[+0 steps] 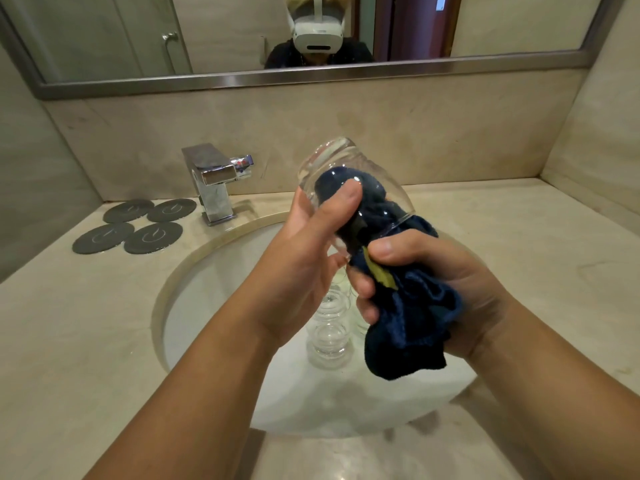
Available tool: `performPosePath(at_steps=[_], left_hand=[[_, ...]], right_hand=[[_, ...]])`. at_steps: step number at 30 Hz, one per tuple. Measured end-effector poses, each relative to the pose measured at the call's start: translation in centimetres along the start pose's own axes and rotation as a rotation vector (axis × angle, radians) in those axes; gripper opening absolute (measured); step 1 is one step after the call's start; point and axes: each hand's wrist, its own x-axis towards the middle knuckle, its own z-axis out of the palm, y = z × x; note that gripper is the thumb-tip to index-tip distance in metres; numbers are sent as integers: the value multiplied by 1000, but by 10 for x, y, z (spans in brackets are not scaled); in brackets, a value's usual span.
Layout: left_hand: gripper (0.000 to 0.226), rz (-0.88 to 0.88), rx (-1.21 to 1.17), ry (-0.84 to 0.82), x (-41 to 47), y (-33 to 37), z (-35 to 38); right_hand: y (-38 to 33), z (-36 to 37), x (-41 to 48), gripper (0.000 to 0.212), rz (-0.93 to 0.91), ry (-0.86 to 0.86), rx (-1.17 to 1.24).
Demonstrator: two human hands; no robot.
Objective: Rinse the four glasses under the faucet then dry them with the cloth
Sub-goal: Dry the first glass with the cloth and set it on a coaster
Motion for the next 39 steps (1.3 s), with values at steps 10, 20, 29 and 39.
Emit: performPosePath(at_steps=[10,20,29,39], left_hand=[[58,42,36,-11,-2,-1,-8],[78,-71,94,124,1,-4,-4],[69,-33,-58,247,5,-10,-2],[48,45,-91,363,5,-8,-3]], right_hand=[[6,-8,3,58,16,-109,157],[12,11,10,52,-112,236,-46],[10,16,8,29,-37,186,49],[7,19,7,22,6,248,223]])
